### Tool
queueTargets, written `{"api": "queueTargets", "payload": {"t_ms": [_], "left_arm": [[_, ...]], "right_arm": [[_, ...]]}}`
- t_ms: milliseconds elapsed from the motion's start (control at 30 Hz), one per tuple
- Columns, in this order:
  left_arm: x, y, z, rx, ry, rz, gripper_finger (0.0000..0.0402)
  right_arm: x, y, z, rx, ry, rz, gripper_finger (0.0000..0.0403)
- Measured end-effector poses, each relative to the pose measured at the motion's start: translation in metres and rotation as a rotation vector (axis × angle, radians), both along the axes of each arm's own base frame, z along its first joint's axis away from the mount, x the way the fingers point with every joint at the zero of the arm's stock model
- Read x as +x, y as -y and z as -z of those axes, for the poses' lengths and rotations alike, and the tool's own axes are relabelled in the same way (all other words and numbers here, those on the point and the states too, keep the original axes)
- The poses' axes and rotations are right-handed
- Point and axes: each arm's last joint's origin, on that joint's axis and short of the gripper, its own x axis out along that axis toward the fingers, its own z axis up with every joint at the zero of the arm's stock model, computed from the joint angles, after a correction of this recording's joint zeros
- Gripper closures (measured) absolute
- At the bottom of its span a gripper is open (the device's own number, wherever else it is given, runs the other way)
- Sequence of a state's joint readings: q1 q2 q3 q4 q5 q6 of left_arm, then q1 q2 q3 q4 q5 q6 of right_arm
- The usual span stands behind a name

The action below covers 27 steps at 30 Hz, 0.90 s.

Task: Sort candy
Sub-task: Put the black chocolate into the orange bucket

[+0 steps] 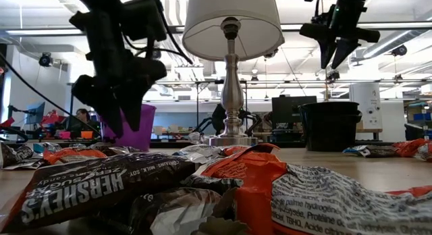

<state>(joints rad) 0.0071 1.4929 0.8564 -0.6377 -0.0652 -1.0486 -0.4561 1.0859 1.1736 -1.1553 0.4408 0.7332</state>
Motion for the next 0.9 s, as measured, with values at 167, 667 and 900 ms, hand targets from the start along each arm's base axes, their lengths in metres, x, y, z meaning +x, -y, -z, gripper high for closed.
{"api": "queueTargets", "payload": {"t_ms": [167, 667, 900], "left_arm": [[0.006, 0.000, 0.006, 0.002, -0.028, -0.013, 0.0222], [0.008, -0.001, 0.025, 0.001, -0.123, -0.066, 0.0222], [0.014, 0.000, 0.030, -0.013, -0.095, -0.061, 0.0222]], "right_arm": [[0.000, 0.000, 0.000, -0.003, -0.013, -0.020, 0.0271], [-0.012, -0.007, -0.010, -0.014, 0.026, -0.053, 0.0271], [-0.018, -0.009, -0.014, -0.027, 0.050, -0.053, 0.0271]]}}
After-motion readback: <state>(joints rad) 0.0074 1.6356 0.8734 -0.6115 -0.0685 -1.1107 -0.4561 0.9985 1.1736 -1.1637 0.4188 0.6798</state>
